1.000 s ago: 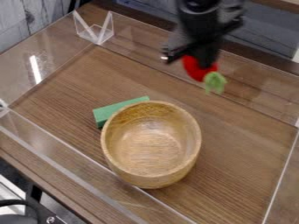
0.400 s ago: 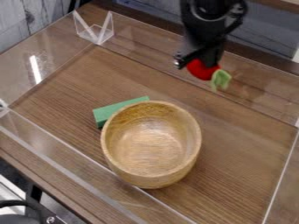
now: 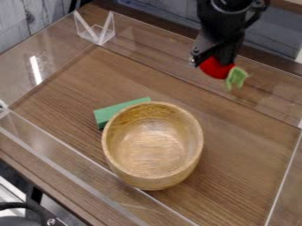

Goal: Move the red object to the left side of the table

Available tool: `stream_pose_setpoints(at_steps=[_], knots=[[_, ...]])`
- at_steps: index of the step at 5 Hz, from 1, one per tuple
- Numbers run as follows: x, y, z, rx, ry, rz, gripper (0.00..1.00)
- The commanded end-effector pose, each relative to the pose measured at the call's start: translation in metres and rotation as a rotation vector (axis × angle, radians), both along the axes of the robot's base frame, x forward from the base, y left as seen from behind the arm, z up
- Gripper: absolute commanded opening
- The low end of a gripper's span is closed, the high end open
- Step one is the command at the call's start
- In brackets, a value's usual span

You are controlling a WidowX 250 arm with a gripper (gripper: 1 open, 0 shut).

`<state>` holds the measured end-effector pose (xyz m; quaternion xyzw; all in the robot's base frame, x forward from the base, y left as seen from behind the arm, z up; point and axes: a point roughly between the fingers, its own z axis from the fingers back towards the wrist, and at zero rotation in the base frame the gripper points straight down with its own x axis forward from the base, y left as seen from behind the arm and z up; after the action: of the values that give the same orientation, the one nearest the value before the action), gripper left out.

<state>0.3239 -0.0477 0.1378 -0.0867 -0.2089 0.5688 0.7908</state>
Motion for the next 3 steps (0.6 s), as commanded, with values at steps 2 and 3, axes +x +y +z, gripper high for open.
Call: stream_pose_setpoints(at_steps=[2, 3], knots=[[-0.002, 0.018, 0.036, -0.043, -0.08, -0.032, 0.0], [-0.015, 0.046, 0.037, -0.031, -0.084, -0.006, 0.0]])
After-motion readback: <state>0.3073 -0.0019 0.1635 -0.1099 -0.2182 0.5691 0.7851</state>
